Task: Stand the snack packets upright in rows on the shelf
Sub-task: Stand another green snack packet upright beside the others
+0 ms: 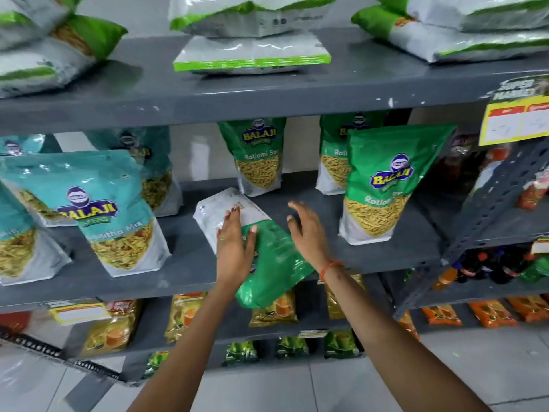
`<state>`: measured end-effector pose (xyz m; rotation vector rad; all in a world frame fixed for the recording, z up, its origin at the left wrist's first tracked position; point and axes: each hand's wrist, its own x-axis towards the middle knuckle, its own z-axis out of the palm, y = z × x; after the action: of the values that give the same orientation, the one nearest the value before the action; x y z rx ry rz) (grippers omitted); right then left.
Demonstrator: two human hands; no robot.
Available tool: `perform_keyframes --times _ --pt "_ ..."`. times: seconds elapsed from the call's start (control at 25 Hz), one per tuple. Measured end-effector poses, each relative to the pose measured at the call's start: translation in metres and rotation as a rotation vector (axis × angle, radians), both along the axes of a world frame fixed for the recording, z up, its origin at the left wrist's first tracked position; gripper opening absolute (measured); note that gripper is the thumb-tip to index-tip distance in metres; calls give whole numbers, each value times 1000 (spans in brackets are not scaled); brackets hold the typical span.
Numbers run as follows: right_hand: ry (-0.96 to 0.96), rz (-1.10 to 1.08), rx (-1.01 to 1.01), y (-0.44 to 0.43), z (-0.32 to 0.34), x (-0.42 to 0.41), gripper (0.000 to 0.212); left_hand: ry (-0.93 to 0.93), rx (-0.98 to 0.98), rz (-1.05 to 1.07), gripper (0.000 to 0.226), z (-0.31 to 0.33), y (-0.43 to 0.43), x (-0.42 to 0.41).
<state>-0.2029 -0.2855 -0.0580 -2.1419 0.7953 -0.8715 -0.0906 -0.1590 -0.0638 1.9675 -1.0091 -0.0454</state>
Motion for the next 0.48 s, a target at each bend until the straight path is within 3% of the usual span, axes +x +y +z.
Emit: perform_keyframes --times 0.08,0.12,0.24,0.48 --pt "309 43 162 -12 -11 18 34 -59 64 19 52 -20 28 29" --pt "371 42 220 -19 -15 24 33 -86 111 -11 57 -29 40 41" --pt "350 32 360 -30 -20 39 29 -132 259 -153 78 -48 56 64" --pt "308 126 710 -37 -15 51 33 -308 248 -111 53 -47 50 80"
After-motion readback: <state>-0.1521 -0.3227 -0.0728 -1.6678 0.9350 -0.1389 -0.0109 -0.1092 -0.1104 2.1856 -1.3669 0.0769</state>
